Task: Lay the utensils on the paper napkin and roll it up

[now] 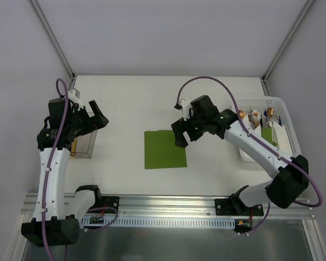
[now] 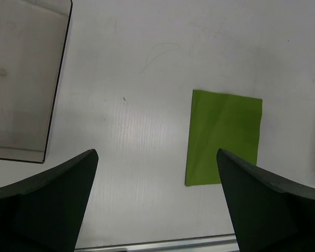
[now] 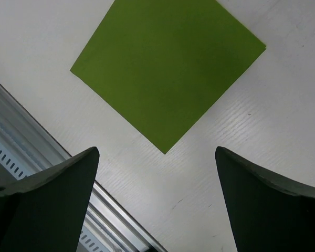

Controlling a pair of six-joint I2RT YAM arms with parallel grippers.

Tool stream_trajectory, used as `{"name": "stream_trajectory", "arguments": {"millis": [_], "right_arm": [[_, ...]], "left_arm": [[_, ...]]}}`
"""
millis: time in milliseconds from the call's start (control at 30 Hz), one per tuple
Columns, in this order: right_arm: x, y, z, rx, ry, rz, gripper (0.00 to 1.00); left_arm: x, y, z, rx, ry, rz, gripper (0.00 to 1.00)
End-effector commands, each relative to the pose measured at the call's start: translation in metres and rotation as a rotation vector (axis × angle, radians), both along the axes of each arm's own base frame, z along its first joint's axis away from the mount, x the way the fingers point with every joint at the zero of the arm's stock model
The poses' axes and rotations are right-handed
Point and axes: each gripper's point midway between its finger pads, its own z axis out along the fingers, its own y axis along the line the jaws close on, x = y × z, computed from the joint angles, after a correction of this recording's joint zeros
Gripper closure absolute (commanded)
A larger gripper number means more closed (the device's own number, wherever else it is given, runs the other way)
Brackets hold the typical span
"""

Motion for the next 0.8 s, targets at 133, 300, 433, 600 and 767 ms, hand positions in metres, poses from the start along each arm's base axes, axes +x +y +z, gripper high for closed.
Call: {"name": "stream_trajectory", "arguments": {"millis": [133,300,433,600,767], "right_arm": [[0.015,0.006,-0.011,-0.009,-0.011,-0.227,0.03],[0.034,0.017,-0.023,-0.097,-0.007,-0.380,0.10],[0.035,0.030,-0.056,-0.213,0.080,-0.418,0.20],[0.025,0.046,-0.074,-0.284,0.119,-0.413,0.24],[0.011,0.062,-0.086,-0.284,0.191,-0.407,0.25]], "left_arm": [[-0.004,0.004,-0.009,-0.028,0.043,0.084,0.01],[-0.002,0.008,-0.009,-0.041,0.053,0.141,0.01],[-0.003,0.011,-0.012,-0.055,0.062,0.178,0.01],[-0.010,0.011,-0.019,-0.077,0.074,0.220,0.01],[-0.019,0.013,-0.030,-0.090,0.086,0.263,0.01]]}}
